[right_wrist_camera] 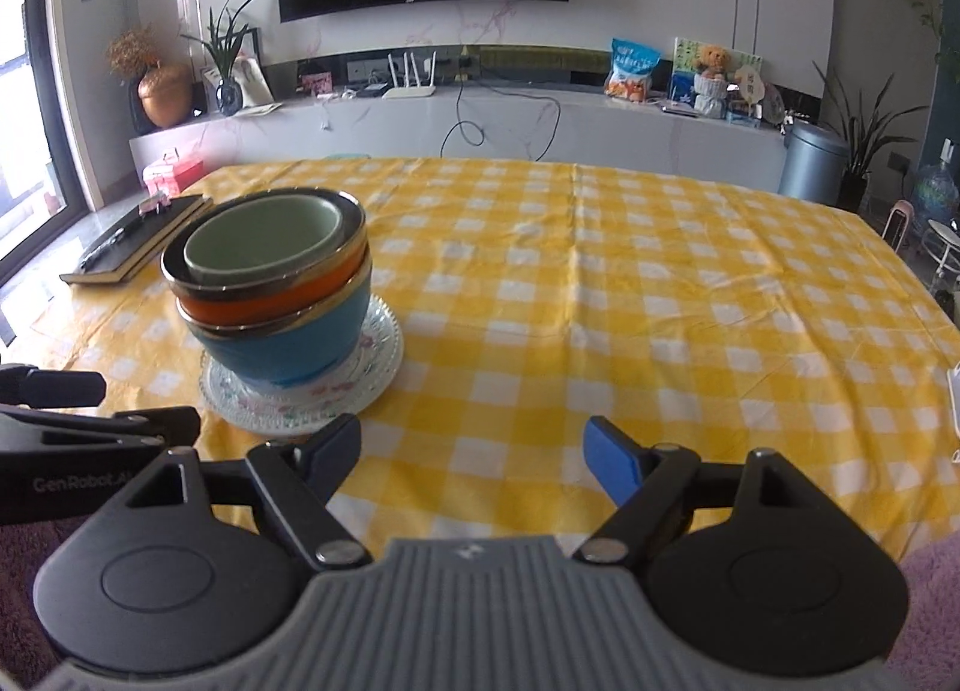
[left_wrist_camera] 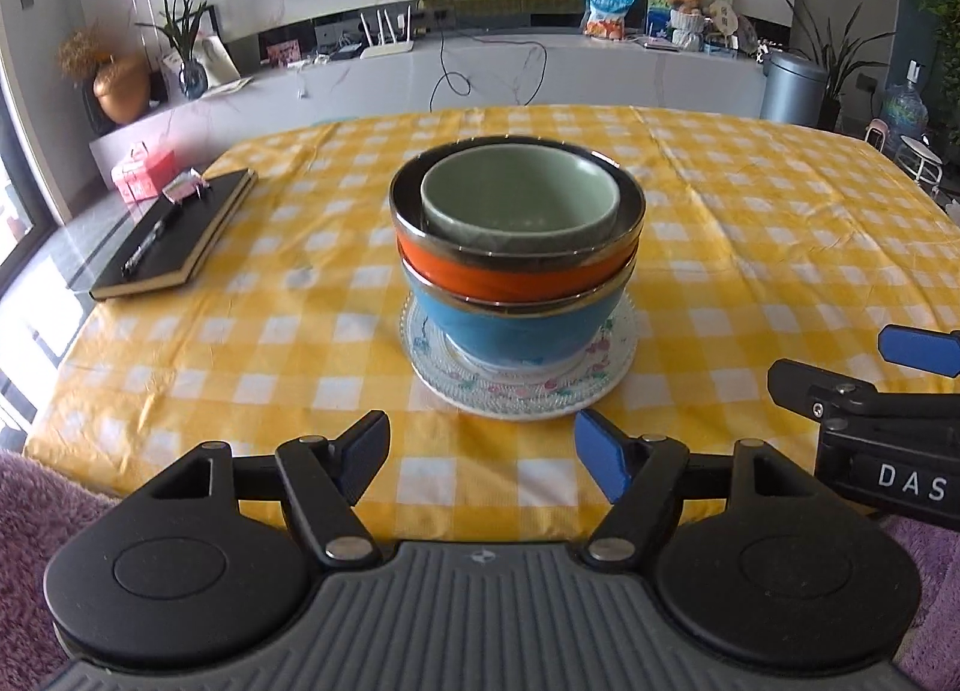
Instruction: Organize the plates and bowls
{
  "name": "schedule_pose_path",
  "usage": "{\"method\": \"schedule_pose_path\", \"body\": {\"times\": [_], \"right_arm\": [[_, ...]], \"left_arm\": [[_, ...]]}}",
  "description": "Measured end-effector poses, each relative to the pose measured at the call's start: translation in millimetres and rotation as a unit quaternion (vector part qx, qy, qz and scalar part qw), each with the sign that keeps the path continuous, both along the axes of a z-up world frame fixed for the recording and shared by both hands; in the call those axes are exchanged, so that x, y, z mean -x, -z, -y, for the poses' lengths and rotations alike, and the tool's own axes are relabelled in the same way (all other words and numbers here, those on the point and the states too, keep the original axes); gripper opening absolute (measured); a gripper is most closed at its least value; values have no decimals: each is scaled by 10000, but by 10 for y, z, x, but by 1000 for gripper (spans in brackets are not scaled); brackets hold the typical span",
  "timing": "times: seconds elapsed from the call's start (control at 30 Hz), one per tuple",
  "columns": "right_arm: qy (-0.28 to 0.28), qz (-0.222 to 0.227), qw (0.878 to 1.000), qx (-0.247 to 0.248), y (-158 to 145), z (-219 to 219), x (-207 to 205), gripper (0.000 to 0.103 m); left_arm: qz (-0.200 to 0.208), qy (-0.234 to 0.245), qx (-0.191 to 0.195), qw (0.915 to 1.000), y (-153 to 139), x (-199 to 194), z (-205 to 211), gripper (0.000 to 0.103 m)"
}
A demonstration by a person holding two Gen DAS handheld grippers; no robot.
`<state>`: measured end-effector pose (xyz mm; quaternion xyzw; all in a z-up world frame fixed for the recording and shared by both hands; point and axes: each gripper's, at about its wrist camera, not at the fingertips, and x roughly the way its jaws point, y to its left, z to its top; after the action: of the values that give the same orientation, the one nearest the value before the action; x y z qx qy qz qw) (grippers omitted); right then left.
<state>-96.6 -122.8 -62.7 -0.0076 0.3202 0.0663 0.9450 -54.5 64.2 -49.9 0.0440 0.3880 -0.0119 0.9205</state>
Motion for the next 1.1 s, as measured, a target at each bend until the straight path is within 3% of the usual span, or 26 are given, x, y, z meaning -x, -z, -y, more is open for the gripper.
{"method": "schedule_pose_path", "body": {"times": [1.1], "right_arm": [[-149, -29, 9999, 8, 30, -71, 24, 81]], "left_arm": [[2, -57, -65, 10000, -46, 68, 6, 83]]}}
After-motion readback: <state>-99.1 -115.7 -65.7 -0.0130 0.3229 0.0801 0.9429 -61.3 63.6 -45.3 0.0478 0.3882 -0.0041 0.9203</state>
